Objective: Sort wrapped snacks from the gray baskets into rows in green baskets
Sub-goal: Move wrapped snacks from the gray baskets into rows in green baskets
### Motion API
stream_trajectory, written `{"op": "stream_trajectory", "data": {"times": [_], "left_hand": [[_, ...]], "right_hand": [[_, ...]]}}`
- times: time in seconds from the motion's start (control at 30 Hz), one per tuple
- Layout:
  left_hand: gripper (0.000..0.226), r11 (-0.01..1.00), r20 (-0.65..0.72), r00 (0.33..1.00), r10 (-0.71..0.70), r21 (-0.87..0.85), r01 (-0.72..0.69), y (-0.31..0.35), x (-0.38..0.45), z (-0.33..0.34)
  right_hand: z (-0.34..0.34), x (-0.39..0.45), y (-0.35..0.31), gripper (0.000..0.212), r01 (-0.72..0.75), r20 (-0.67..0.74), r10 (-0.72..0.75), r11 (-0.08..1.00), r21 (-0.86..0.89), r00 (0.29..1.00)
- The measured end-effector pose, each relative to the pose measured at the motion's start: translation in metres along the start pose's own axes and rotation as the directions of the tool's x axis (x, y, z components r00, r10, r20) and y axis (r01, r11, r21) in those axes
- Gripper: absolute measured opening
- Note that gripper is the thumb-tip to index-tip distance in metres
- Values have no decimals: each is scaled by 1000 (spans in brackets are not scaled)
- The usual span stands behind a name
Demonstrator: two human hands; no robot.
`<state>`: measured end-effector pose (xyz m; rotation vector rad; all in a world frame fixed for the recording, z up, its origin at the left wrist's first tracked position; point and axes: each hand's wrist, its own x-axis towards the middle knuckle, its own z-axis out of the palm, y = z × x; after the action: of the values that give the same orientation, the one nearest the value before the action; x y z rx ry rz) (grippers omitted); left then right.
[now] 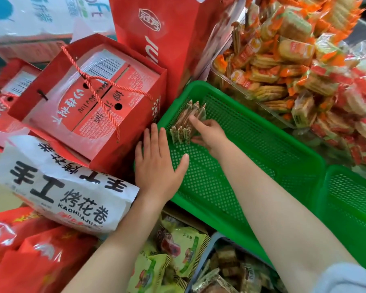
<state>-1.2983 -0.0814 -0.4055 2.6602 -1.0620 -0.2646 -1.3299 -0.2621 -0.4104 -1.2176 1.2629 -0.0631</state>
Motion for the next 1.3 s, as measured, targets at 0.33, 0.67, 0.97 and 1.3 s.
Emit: {"op": "stream_trajectory", "data": {"times": [0.33, 0.67, 0.97, 1.3], "left_hand": [[75, 993, 31, 999, 19, -118, -15, 2, -2, -16], [36, 800, 200, 787, 583, -309, -514, 51, -205, -6], [54, 863, 579, 695, 427, -32, -504, 12, -284, 28], [56, 896, 607, 695, 386, -70, -438, 26, -280, 23]], "right_hand": [[-105, -202, 68, 16, 66, 80, -84, 978, 199, 993], [-147, -311, 258, 13, -284, -138, 256, 924, -255, 957], [-126, -319, 333, 108, -203, -105, 173, 808, -553, 979], [-97, -318, 332, 68, -61, -96, 4, 795, -604, 995]]}}
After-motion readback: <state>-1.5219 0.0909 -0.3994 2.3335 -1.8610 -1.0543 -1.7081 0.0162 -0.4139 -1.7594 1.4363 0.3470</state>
